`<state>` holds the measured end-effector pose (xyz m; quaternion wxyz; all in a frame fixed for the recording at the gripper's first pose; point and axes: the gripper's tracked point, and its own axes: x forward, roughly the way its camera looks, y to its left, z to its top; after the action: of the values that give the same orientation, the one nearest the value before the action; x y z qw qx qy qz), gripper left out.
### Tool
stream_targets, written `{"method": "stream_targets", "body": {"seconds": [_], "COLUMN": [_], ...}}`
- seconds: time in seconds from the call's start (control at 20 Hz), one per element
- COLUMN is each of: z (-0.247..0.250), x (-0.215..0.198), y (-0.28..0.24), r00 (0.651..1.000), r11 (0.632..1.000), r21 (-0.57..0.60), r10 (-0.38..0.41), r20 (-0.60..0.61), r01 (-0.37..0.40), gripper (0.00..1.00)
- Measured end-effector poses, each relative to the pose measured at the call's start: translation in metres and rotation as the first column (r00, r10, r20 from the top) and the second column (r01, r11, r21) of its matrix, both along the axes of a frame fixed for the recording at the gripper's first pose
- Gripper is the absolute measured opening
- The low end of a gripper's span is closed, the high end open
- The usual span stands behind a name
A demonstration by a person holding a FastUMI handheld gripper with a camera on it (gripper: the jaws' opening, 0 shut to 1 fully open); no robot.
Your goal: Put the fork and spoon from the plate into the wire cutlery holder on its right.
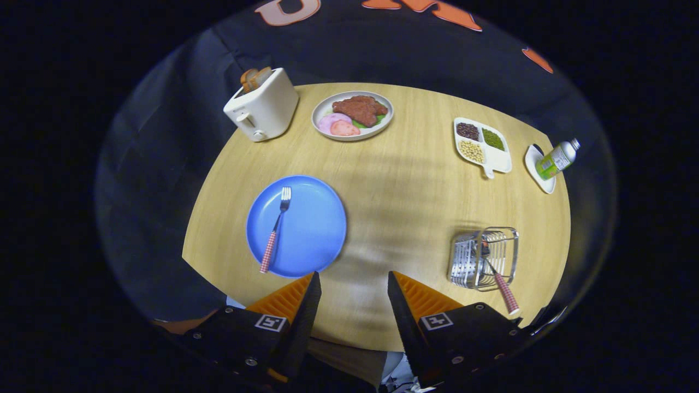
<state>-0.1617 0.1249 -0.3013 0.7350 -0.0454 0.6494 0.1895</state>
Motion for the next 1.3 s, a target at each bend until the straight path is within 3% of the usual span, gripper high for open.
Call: {"method": "stream_targets", "body": {"seconds": [0.25,0.7,1.2,1.3], "z": [-0.014,-0.063,-0.105,-0.108], "x": [-0.028,-0.05,-0.062,-0.058], "y": [0.063,0.118,0.122,0.116], "r00": [0.999,0.998,0.997,0.996], "r11": [0.998,0.996,0.998,0.997], "r21": [0.052,0.087,0.033,0.022], "r10": [0.031,-0.041,-0.063,-0.072], "r20": [0.027,0.048,0.049,0.058], "r01": [-0.032,0.037,0.061,0.071], "gripper": [0.75,0.73,0.41,0.29]}}
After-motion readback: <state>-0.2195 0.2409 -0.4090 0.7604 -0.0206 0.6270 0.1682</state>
